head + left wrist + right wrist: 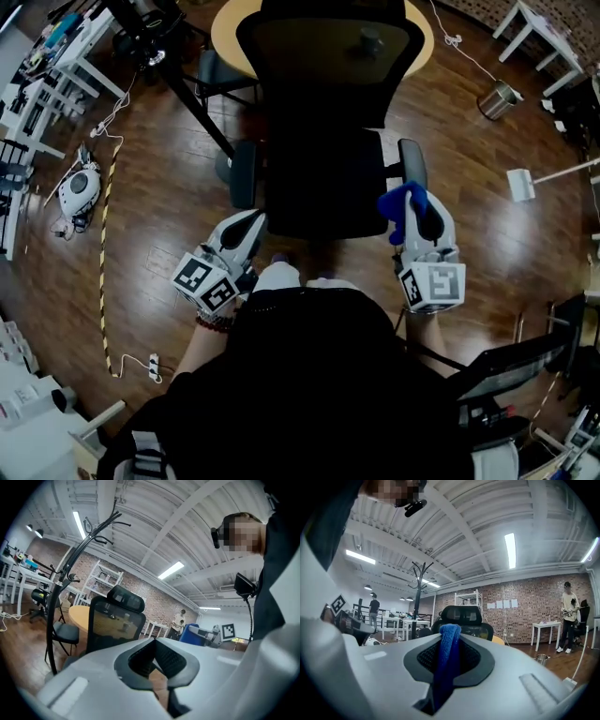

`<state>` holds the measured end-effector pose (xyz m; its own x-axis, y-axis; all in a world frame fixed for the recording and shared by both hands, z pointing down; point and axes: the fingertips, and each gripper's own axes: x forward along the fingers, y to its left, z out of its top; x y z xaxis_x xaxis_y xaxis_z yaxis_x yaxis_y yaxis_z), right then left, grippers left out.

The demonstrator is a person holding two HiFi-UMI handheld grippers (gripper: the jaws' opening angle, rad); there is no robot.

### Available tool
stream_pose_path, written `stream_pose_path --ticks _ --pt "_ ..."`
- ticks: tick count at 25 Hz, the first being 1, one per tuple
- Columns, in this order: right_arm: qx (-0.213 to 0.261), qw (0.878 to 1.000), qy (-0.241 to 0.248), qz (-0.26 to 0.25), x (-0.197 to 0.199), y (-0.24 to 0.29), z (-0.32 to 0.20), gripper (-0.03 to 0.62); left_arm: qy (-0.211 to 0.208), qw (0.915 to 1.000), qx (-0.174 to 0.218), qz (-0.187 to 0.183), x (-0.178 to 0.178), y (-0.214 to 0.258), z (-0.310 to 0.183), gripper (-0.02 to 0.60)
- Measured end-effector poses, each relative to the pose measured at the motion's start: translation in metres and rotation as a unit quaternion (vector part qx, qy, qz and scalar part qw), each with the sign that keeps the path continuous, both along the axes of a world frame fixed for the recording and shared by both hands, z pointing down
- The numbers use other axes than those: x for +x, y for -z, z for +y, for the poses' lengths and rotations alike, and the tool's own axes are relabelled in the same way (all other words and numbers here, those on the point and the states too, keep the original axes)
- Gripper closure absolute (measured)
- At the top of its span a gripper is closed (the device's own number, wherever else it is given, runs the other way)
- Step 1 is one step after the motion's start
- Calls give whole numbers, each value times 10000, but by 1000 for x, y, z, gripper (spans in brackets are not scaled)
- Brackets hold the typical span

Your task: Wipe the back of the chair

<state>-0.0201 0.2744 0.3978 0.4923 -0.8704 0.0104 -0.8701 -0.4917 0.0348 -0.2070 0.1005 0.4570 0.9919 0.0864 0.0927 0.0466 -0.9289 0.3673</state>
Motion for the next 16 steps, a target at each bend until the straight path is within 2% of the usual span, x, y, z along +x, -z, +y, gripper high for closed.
stream_pose_path --ticks 3,8,11,13,16 --pt "279 9993 -230 30 -16 5 19 557 -218 9994 212 -132 -3 -5 10 575" --pt "398 9984 -411 -16 -41 14 35 557 -827 9950 503 234 -5 28 48 575" --pt "271 9982 -527 -90 -42 12 55 557 -1191 9916 463 222 3 28 74 575" --pt "94 9960 -853 -242 -38 3 90 557 -1539 9872 394 170 16 22 100 575" --pt "-238 9876 -1477 -481 -40 -3 149 557 -2190 9752 300 132 35 22 142 575"
